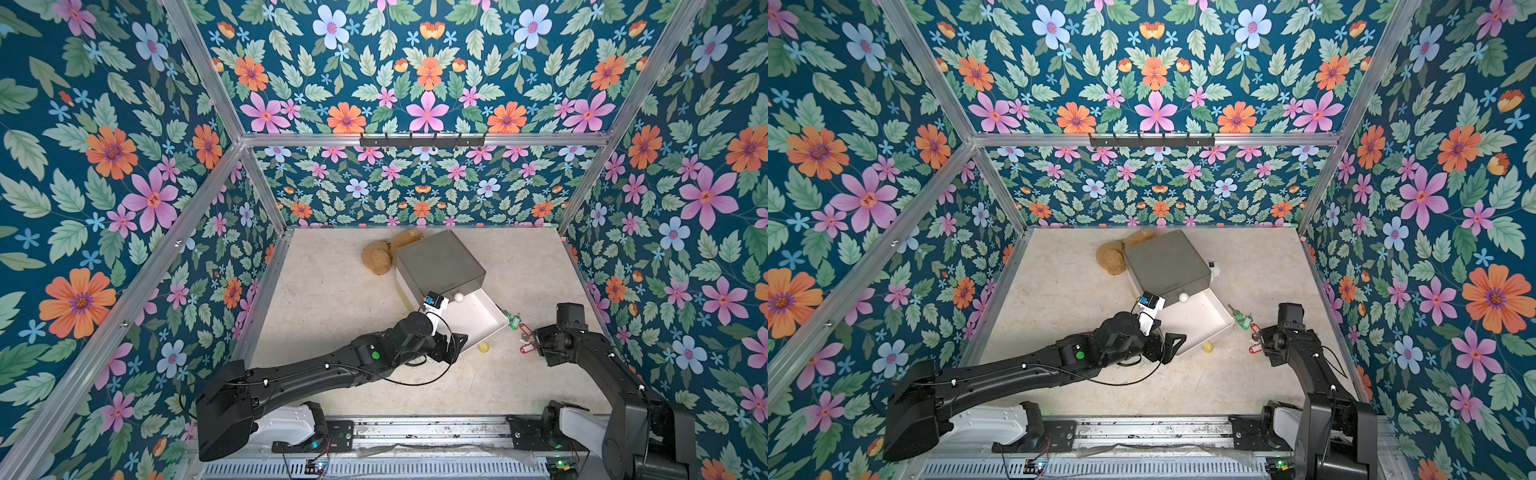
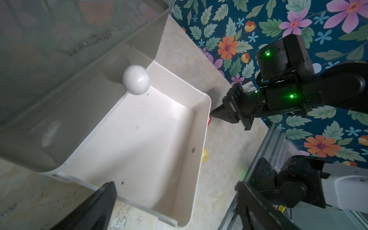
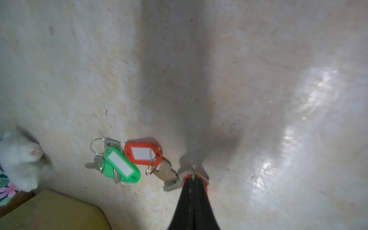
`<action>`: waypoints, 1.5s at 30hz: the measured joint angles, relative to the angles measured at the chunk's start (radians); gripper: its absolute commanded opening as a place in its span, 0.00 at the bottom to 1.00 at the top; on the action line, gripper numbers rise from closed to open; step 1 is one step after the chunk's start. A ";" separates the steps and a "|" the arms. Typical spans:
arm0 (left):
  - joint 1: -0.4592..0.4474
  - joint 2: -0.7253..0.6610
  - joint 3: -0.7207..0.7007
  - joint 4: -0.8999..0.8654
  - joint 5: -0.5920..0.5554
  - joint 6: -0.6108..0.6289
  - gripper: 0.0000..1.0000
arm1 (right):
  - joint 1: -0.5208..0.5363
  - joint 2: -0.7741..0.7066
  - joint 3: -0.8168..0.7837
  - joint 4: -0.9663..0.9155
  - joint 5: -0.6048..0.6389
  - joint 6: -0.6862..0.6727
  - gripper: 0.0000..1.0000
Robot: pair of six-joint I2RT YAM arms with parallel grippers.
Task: Take the keys out of the drawer
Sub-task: Place the key at the center of the board.
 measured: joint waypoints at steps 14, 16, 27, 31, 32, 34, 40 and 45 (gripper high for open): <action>-0.004 0.004 0.011 -0.008 -0.009 -0.001 0.99 | -0.002 0.033 -0.008 0.042 -0.011 -0.009 0.29; -0.004 0.002 0.011 -0.009 -0.011 -0.002 1.00 | -0.004 0.033 -0.008 0.046 -0.018 -0.011 0.35; -0.006 -0.008 0.011 -0.011 -0.028 -0.011 0.99 | -0.011 -0.004 -0.008 0.048 -0.040 -0.024 0.60; -0.006 -0.020 0.011 -0.012 -0.034 -0.011 0.99 | -0.011 -0.025 -0.008 0.046 -0.052 -0.025 0.68; -0.006 -0.023 0.010 -0.013 -0.035 -0.011 0.99 | -0.011 -0.031 -0.008 0.045 -0.053 -0.025 0.68; -0.006 -0.033 0.005 -0.013 -0.040 -0.011 0.99 | -0.011 -0.050 -0.008 0.044 -0.056 -0.028 0.68; -0.006 -0.068 -0.023 -0.013 -0.057 -0.019 0.99 | -0.011 -0.112 0.003 0.039 -0.086 -0.051 0.68; -0.006 -0.098 -0.042 -0.010 -0.076 -0.027 0.99 | -0.011 -0.174 0.004 0.063 -0.148 -0.070 0.67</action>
